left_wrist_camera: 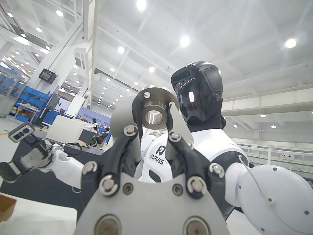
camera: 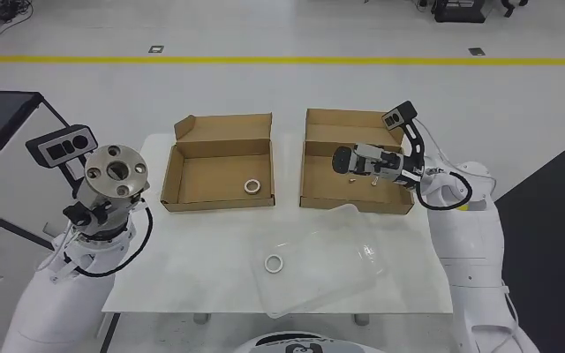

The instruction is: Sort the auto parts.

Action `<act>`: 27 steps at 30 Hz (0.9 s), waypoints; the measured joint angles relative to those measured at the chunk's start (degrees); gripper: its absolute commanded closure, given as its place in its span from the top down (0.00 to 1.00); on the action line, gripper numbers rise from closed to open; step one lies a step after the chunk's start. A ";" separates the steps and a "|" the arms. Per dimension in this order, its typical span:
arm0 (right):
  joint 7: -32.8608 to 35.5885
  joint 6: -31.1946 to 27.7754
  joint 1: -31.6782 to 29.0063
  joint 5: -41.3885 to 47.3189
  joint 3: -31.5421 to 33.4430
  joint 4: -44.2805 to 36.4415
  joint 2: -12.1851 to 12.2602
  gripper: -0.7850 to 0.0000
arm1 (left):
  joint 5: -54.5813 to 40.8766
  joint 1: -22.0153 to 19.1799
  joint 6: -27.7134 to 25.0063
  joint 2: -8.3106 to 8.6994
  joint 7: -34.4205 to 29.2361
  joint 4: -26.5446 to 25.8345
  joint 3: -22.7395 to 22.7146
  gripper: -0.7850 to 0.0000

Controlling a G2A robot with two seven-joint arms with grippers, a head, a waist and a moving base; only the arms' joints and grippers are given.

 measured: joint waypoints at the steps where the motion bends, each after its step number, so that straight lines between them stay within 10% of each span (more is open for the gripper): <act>1: 0.00 0.00 0.00 0.00 0.00 0.00 0.00 1.00 | -0.38 -0.06 0.36 -0.19 -0.36 -0.09 -0.24 0.00; 27: 0.00 0.00 0.00 0.00 0.00 0.00 0.00 1.00 | 10.69 2.24 5.61 -4.01 -5.61 5.19 -5.29 0.00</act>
